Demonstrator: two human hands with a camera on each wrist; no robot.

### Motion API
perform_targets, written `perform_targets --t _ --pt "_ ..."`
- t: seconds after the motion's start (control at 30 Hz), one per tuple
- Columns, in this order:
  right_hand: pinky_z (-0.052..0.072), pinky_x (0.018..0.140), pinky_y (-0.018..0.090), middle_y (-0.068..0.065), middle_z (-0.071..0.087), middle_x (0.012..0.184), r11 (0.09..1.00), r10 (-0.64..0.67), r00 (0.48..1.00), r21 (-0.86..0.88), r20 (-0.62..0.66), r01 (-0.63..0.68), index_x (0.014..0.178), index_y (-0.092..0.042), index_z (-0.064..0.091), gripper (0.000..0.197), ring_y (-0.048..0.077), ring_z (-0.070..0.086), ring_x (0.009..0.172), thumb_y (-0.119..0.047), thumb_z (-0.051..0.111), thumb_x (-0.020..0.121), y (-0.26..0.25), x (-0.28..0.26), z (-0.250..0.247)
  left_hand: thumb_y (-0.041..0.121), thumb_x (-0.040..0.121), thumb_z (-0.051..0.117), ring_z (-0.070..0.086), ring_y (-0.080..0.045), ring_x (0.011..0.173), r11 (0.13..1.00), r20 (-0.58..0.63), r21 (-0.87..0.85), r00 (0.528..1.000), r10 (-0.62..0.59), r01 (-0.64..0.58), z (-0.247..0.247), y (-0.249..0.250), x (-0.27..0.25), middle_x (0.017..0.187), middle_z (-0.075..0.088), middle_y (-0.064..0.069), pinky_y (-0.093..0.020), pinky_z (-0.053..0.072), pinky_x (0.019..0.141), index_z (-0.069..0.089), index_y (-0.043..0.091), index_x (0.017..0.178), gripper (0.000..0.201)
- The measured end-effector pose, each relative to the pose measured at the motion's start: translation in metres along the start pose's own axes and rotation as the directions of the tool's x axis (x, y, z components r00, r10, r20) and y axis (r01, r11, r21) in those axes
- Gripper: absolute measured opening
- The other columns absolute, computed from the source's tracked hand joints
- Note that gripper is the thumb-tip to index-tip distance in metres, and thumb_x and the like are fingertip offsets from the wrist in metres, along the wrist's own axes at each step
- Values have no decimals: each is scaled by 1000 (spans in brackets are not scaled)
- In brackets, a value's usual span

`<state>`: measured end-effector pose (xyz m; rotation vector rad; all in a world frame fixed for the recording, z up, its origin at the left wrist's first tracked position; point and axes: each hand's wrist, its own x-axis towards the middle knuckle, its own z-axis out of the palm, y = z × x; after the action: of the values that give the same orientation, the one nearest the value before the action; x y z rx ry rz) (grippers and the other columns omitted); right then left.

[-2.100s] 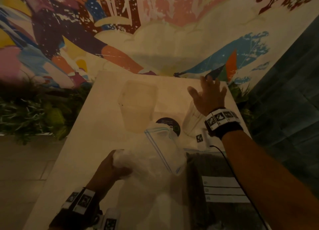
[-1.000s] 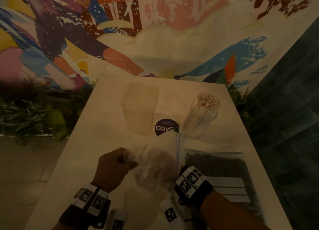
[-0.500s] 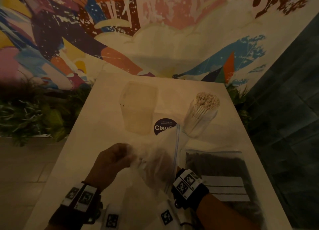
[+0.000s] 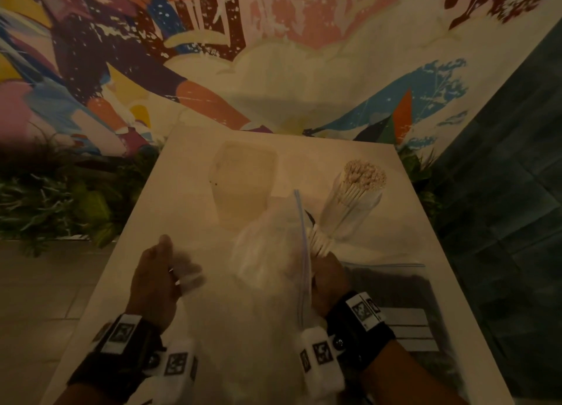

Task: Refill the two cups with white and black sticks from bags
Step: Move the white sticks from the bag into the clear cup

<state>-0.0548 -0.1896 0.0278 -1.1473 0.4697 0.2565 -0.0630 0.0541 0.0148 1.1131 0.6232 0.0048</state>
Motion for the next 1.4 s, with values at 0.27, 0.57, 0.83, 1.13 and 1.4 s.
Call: perform_targets --t 0.27,0.57,0.83,1.13,1.4 --pt "31 40 20 -5 37 40 876 -476 863 -172 -167 450 54 -13 41 42 8 33 35 -19 59 91 -22 -14 22 -1 86 58 63 -35 82 917 171 389 971 -168 91 -11 -25 -14 95 66 -18 -43 54 69 58 12 113 30" --pt "47 54 16 4 64 57 811 -454 888 -448 -76 377 65 4 62 48 10 59 51 -33 53 94 13 4 6 4 94 47 59 -30 90 895 81 235 910 -406 378 -26 -40 -3 112 60 -16 -35 58 65 61 -1 104 18" --pt "32 38 22 -4 40 37 901 -411 789 -73 -456 427 61 -15 52 37 12 34 32 -38 62 88 -67 -6 18 15 98 44 61 -31 64 933 50 299 973 -224 199 -15 -15 -12 75 59 -15 -39 51 61 52 14 85 16" --pt "27 42 22 -3 34 38 769 298 954 -585 -30 -258 66 -11 71 20 16 25 37 -16 67 85 2 -15 23 19 99 41 56 -29 61 913 88 407 994 -67 25 -12 -10 -1 75 52 -14 -38 51 55 50 17 88 14" --pt "26 40 21 -2 28 42 872 159 966 -430 -202 -233 64 -9 56 23 13 23 34 -19 69 80 -14 -21 -4 33 92 57 52 -27 62 769 -77 637 997 3 46 -43 -11 11 84 58 -18 -25 46 45 53 7 105 29"
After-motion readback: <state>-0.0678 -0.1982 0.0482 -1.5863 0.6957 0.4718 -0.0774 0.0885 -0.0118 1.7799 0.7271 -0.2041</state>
